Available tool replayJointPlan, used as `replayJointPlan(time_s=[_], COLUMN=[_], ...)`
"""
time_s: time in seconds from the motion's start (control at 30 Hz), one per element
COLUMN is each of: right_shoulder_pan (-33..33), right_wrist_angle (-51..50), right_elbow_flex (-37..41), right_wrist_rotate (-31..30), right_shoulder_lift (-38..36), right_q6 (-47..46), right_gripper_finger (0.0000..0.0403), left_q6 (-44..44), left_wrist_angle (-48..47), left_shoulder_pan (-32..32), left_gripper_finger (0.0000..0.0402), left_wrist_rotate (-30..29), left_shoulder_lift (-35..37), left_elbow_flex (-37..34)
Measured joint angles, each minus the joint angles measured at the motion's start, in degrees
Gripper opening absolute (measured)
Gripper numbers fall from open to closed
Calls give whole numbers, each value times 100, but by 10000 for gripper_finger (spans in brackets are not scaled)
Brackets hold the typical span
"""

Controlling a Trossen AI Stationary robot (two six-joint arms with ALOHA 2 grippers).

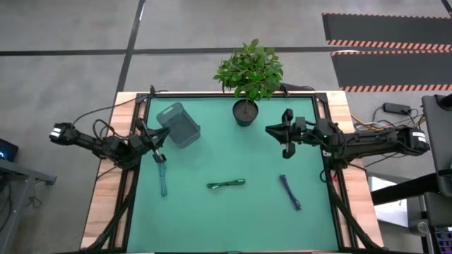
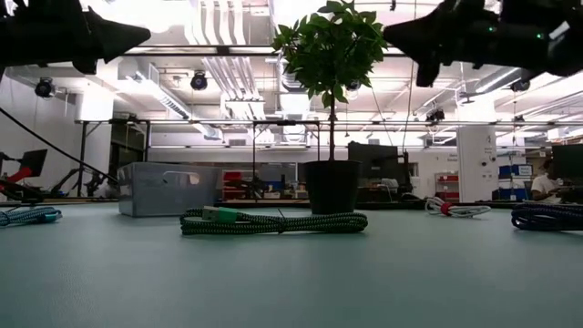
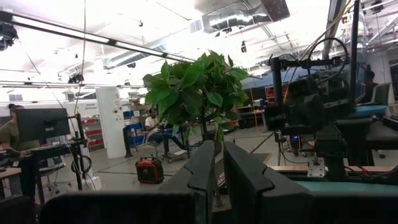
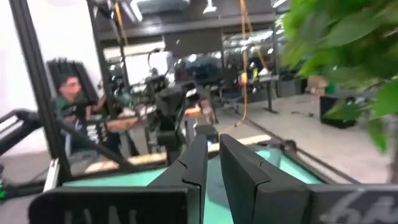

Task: Pick and place USB-C Cables
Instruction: Put the green charger cable into the gray bin

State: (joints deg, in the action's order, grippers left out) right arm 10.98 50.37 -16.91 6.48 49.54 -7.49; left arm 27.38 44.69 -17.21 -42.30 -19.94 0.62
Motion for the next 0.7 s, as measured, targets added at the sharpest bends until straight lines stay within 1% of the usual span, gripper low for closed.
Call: replayJointPlan(time_s=[0.13, 0.5, 0.7], right_shoulder_pan=[-270, -852, -1041], right_wrist_angle=[-7, -1092, -1433], right_elbow_flex=[-355, -1538, -2082], right_wrist_rotate=[0, -2, -2], right_shoulder_lift=[348, 1320, 1865], right_q6=[246, 725, 793], right_gripper_finger=[34, 34, 34], left_q6=[2, 4, 7], left_wrist_angle=[0, 44, 192], left_shoulder_pan=[0, 0, 0], left_gripper_finger=[19, 19, 19], left_wrist_rotate=[-7, -20, -21], left_shoulder_lift=[0, 0, 19], left_elbow_flex=[0, 7, 10])
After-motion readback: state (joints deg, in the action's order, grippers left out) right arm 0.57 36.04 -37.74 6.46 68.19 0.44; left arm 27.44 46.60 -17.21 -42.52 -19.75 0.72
